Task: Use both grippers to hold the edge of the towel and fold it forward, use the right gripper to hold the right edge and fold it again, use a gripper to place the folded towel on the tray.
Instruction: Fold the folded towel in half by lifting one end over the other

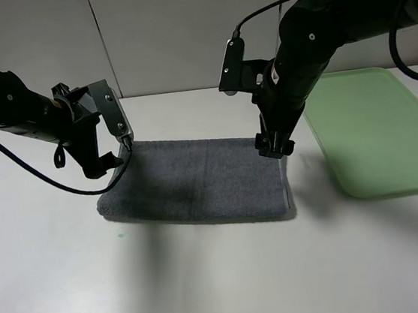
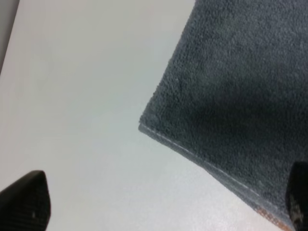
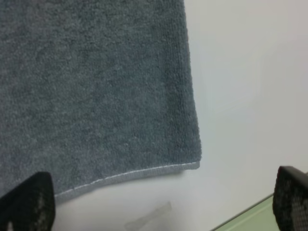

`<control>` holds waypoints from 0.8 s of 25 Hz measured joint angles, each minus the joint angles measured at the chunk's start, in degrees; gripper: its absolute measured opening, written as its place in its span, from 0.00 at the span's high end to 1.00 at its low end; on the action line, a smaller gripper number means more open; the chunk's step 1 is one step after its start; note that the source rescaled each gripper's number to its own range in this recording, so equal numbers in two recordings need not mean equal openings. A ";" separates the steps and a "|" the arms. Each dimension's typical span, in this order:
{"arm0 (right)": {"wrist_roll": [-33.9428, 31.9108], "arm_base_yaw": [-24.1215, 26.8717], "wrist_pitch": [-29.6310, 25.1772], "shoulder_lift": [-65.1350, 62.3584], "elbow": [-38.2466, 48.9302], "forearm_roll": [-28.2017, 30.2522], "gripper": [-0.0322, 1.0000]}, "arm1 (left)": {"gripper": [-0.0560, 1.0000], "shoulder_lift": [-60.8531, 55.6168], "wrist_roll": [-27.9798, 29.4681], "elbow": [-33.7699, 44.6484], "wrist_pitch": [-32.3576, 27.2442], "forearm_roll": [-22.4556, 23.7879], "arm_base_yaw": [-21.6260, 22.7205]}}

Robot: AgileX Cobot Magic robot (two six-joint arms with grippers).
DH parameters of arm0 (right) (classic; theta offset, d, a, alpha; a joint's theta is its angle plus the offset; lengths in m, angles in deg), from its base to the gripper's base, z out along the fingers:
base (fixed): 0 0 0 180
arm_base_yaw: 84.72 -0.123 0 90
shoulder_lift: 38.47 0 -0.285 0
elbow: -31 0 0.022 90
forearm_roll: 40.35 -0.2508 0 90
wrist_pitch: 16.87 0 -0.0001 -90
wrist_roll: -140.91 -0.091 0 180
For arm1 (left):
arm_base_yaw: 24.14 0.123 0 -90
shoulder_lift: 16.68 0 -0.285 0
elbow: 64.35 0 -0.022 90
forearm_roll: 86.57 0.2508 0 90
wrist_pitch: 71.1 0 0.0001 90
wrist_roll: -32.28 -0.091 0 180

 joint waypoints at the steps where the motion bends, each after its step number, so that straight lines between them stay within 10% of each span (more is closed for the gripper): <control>1: -0.12 0.00 0.00 0.00 0.00 -0.05 0.00 | 0.00 0.00 0.00 0.00 0.00 0.00 0.00; 20: -0.55 0.00 -0.86 -0.34 0.00 -0.96 0.00 | 0.00 -1.08 4.55 0.00 -1.39 0.06 0.05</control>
